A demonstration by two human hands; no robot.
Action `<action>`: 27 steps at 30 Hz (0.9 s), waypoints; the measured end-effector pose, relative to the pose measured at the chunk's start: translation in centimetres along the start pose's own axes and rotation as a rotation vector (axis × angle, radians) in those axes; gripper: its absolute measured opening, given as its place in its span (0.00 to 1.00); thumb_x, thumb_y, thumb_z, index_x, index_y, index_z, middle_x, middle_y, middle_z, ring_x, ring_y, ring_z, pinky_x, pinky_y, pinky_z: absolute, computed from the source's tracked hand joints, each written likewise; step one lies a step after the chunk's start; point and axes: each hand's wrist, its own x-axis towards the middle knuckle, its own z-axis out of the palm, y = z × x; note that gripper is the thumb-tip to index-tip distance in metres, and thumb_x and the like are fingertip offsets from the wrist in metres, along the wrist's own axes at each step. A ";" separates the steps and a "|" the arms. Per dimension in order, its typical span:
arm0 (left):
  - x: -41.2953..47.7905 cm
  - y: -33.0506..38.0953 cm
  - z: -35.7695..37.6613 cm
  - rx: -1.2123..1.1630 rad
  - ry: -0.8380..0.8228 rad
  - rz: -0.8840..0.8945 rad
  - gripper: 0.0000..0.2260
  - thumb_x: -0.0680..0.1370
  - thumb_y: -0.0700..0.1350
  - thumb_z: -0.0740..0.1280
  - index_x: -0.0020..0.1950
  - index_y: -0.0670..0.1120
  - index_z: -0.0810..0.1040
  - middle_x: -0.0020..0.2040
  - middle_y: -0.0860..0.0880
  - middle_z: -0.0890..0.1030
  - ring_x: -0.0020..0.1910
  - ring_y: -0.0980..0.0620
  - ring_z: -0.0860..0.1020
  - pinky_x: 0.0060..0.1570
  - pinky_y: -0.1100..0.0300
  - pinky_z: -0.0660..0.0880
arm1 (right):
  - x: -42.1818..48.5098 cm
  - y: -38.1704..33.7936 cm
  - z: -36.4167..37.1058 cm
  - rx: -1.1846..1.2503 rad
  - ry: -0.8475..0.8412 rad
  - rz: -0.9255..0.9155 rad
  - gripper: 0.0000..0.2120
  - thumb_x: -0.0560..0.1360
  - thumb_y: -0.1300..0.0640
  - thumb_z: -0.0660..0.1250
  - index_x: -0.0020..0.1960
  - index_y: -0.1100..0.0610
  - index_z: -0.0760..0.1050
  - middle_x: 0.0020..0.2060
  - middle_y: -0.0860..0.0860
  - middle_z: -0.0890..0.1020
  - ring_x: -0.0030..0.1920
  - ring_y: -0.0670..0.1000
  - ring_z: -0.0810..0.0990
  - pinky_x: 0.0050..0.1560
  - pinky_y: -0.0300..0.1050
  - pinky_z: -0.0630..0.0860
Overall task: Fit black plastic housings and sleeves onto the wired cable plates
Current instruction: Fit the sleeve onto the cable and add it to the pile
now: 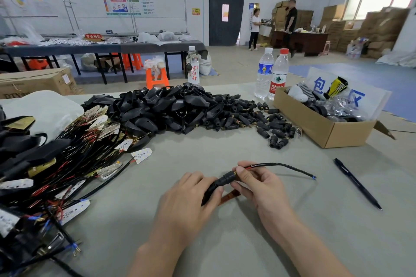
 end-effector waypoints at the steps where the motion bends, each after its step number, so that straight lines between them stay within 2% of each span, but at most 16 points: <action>1: 0.0 0.0 0.0 -0.001 0.004 -0.002 0.17 0.78 0.64 0.53 0.53 0.59 0.77 0.42 0.58 0.72 0.46 0.59 0.74 0.35 0.58 0.74 | 0.0 0.0 0.0 -0.001 -0.007 0.002 0.04 0.76 0.65 0.70 0.51 0.62 0.80 0.36 0.50 0.83 0.44 0.49 0.85 0.43 0.38 0.81; 7: 0.0 0.0 -0.2 -0.010 -0.003 -0.005 0.18 0.78 0.65 0.52 0.52 0.59 0.78 0.43 0.59 0.72 0.46 0.60 0.73 0.36 0.58 0.74 | 0.0 -0.2 -0.1 -0.018 -0.023 0.013 0.05 0.75 0.65 0.69 0.51 0.62 0.80 0.37 0.50 0.84 0.44 0.49 0.86 0.43 0.38 0.81; 15: 0.0 -0.2 -0.2 -0.091 -0.053 -0.047 0.21 0.75 0.69 0.50 0.53 0.60 0.76 0.43 0.59 0.74 0.49 0.60 0.71 0.43 0.58 0.74 | 0.0 -0.1 -0.3 -0.142 -0.018 -0.042 0.06 0.77 0.68 0.68 0.47 0.60 0.81 0.41 0.53 0.84 0.43 0.46 0.85 0.44 0.35 0.80; 22: 0.0 -0.3 0.0 -0.038 -0.069 -0.023 0.21 0.76 0.69 0.50 0.54 0.60 0.76 0.42 0.60 0.74 0.49 0.61 0.71 0.42 0.58 0.74 | 0.0 -0.3 -0.3 -0.244 -0.026 -0.100 0.07 0.77 0.69 0.67 0.47 0.60 0.81 0.38 0.53 0.83 0.41 0.46 0.85 0.43 0.35 0.80; 27: 0.0 -0.1 0.0 0.001 -0.098 0.006 0.21 0.76 0.68 0.50 0.55 0.60 0.77 0.40 0.59 0.71 0.48 0.61 0.71 0.40 0.59 0.73 | 0.0 -0.3 -0.1 -0.269 -0.030 -0.119 0.06 0.76 0.68 0.68 0.46 0.59 0.81 0.36 0.52 0.84 0.40 0.45 0.84 0.42 0.35 0.80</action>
